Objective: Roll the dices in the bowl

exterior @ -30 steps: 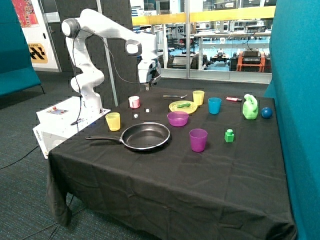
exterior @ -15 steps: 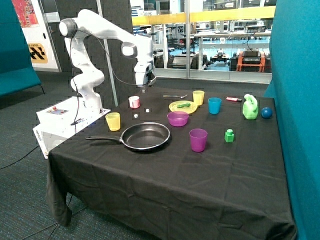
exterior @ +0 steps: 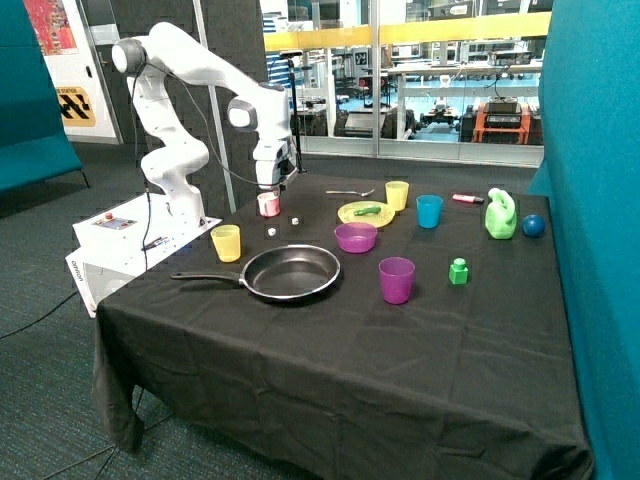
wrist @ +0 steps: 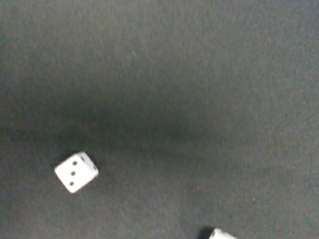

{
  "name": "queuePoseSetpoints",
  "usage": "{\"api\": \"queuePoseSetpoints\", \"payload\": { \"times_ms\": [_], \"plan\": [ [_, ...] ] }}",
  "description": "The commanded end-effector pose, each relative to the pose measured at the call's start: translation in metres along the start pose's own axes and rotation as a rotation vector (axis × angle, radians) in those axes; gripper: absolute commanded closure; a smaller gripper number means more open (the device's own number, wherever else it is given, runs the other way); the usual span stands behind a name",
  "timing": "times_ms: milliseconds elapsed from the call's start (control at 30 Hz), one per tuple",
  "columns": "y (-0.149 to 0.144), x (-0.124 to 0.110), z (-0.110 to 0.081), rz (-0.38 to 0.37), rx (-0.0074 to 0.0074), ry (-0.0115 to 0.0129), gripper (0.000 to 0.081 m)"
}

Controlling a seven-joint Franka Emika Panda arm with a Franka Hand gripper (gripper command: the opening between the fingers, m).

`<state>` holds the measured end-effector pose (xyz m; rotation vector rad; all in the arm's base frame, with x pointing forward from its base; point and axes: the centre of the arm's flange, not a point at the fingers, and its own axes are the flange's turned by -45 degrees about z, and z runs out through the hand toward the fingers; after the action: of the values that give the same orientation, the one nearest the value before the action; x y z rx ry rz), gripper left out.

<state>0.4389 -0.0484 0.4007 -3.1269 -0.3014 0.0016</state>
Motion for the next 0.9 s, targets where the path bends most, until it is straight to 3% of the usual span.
{"api": "queuePoseSetpoints", "payload": {
  "times_ms": [0,267,400,467,600,867],
  "plan": [
    [0.002,-0.022,0.023,-0.039,-0.0003,0.0010,0.0709],
    [-0.005,-0.024,0.032,-0.060,-0.0003,0.0010,0.0573],
    [-0.010,-0.018,0.034,-0.071,-0.0003,0.0010,0.0367],
    [-0.012,-0.016,0.035,-0.072,-0.0003,0.0010,0.0310],
    [-0.015,-0.013,0.038,-0.073,-0.0003,0.0010,0.0266],
    [-0.017,-0.011,0.051,-0.062,-0.0003,0.0010,0.0253]
  ]
}}
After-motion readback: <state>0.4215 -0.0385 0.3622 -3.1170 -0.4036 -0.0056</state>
